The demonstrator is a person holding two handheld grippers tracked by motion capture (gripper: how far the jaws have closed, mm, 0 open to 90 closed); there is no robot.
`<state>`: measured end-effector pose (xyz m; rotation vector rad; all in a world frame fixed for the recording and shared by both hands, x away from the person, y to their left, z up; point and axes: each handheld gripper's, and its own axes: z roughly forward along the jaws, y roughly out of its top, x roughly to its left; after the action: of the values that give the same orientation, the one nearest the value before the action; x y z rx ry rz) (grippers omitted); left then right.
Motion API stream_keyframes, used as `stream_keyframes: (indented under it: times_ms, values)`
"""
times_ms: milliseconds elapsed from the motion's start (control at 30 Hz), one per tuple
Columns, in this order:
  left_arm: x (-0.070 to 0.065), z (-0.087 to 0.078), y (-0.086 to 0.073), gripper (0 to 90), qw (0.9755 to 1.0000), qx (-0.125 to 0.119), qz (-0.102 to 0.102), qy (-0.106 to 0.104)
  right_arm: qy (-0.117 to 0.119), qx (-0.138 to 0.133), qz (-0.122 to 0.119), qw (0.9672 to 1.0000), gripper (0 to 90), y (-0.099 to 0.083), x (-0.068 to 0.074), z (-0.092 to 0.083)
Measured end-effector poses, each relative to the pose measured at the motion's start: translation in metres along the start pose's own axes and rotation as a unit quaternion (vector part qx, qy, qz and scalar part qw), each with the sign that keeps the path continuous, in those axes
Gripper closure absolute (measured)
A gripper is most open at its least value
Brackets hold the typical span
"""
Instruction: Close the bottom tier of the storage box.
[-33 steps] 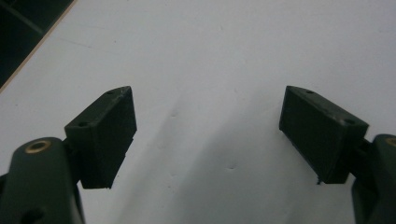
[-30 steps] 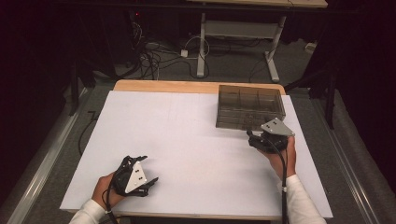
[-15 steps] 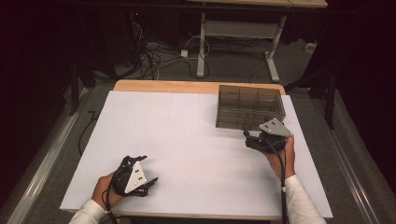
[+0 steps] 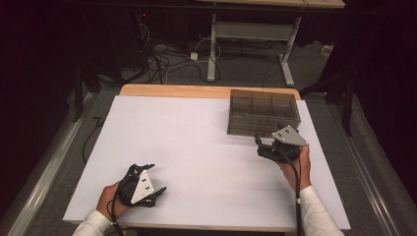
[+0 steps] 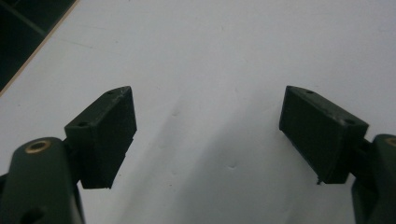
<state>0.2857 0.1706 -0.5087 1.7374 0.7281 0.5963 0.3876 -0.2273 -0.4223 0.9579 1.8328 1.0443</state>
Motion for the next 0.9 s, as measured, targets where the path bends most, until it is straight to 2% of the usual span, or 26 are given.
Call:
stream_keyframes:
  times_ms: [200, 567, 667, 733, 900]
  values:
    - [0.0, 0.0, 0.0, 18.2, 1.0, -0.001, -0.001, 0.0, 0.006, -0.004, -0.009, 0.9999, 17.0, 0.002, 0.004, -0.002]
    - [0.0, 0.0, 0.0, 18.2, 1.0, 0.0, -0.001, 0.0, 0.013, -0.026, -0.003, 0.9996, 18.4, 0.005, 0.006, -0.016]
    - [0.0, 0.001, 0.0, 18.2, 1.0, 0.0, 0.0, 0.0, 0.014, -0.028, -0.007, 0.9995, 18.4, 0.005, 0.006, -0.018]
    - [-0.001, 0.001, 0.0, 18.2, 1.0, 0.0, 0.0, 0.001, 0.017, -0.027, -0.002, 0.9995, 18.6, 0.004, 0.005, -0.019]
    - [0.0, 0.0, 0.0, 18.2, 1.0, 0.0, -0.001, 0.001, 0.014, -0.023, -0.012, 0.9996, 18.9, 0.003, 0.005, -0.023]
